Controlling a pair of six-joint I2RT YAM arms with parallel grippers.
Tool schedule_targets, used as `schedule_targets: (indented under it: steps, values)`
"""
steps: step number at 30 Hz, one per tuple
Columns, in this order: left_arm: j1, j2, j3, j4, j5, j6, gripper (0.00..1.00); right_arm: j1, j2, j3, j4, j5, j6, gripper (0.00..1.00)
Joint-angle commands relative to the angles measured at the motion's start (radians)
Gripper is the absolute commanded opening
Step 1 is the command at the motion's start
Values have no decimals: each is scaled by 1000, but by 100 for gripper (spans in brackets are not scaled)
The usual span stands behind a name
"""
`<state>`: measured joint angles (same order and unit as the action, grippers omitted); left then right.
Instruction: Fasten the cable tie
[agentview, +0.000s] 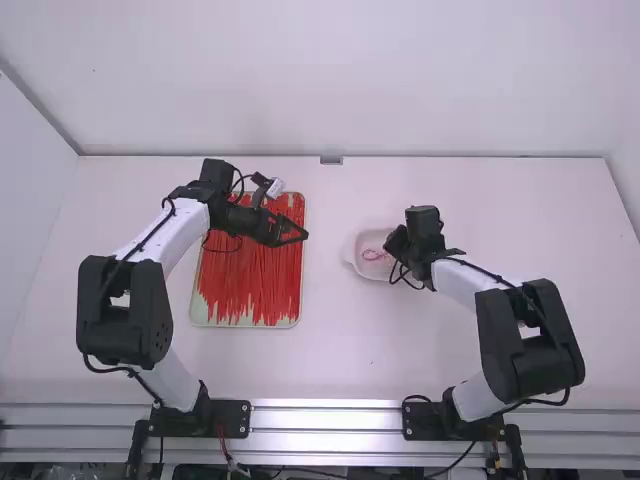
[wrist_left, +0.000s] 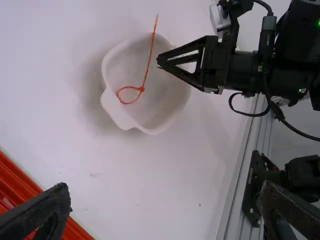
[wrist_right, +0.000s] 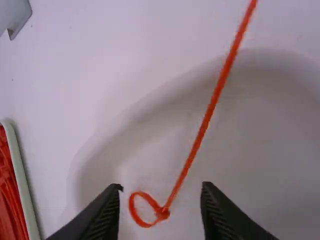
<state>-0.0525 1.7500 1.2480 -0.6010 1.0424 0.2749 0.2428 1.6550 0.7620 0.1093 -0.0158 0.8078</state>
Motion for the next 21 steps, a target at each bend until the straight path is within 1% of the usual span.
schedule_targets:
  steps: [1,6,7,9,10,11,16,19,20,21]
  values:
    - [0,-11,21,0,15,11,99,-5,6,23,0,5,6,52]
    - [0,-11,21,-1,14,11,99,-8,6,23,12,6,26,55]
    - [0,-11,21,0,14,11,99,-9,6,23,18,4,20,58]
    - [0,-11,21,0,14,11,99,-9,6,23,30,-7,11,67]
    - [0,-11,21,0,14,11,99,-8,6,23,34,-9,8,73]
    - [0,-11,21,0,14,12,99,-5,6,23,50,-18,-12,99]
    - [0,-11,21,4,14,14,99,-2,-1,23,83,-21,-27,98]
    - [0,-11,21,7,14,11,99,-9,-32,23,77,-24,-64,99]
    - [0,-11,21,8,14,11,97,-9,-45,23,71,-30,-79,99]
    - [0,-11,21,8,14,11,99,-9,-71,23,65,-42,-93,99]
